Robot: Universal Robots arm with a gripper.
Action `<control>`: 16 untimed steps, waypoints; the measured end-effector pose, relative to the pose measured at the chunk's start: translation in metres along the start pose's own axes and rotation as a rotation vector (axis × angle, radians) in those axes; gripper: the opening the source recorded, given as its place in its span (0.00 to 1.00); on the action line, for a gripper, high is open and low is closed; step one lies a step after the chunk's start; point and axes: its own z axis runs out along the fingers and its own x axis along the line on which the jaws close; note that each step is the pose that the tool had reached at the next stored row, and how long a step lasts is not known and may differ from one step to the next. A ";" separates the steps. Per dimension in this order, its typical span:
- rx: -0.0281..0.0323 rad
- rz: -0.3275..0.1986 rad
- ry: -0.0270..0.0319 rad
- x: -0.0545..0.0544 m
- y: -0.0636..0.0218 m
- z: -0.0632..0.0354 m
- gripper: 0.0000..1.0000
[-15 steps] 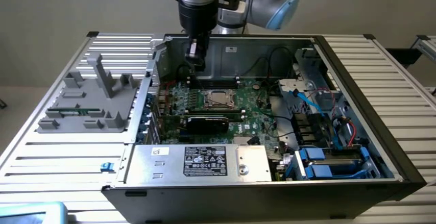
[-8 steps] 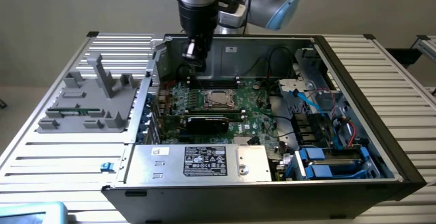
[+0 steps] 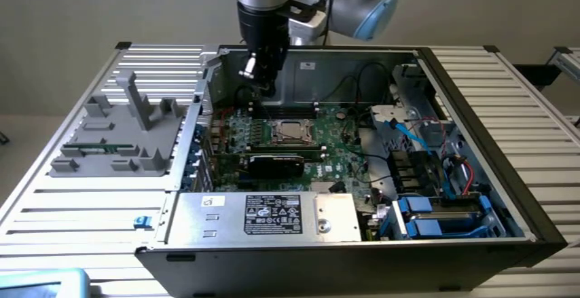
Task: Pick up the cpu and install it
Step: 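Install the first cpu locking lever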
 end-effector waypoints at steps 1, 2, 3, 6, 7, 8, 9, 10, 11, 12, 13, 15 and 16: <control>-0.0013 0.018 0.0005 0.000 0.0000 0.0003 0.11; -0.0026 0.036 0.0009 0.000 0.0000 0.0007 0.11; -0.0040 0.054 0.0013 0.000 0.0000 0.0010 0.11; -0.0080 0.108 0.0025 0.000 0.0000 0.0023 0.11; -0.0092 0.126 0.0029 0.000 0.0001 0.0027 0.11; -0.0105 0.143 0.0033 0.000 0.0001 0.0031 0.11; -0.0119 0.162 0.0037 0.000 0.0001 0.0035 0.11; -0.0132 0.180 0.0041 0.000 0.0001 0.0039 0.11; -0.0145 0.198 0.0045 0.000 0.0001 0.0043 0.11; -0.0159 0.216 0.0050 0.000 0.0001 0.0047 0.11; -0.0172 0.234 0.0053 0.000 0.0001 0.0050 0.11; -0.0196 0.268 0.0060 0.000 0.0001 0.0059 0.11; -0.0209 0.285 0.0065 0.000 0.0001 0.0063 0.11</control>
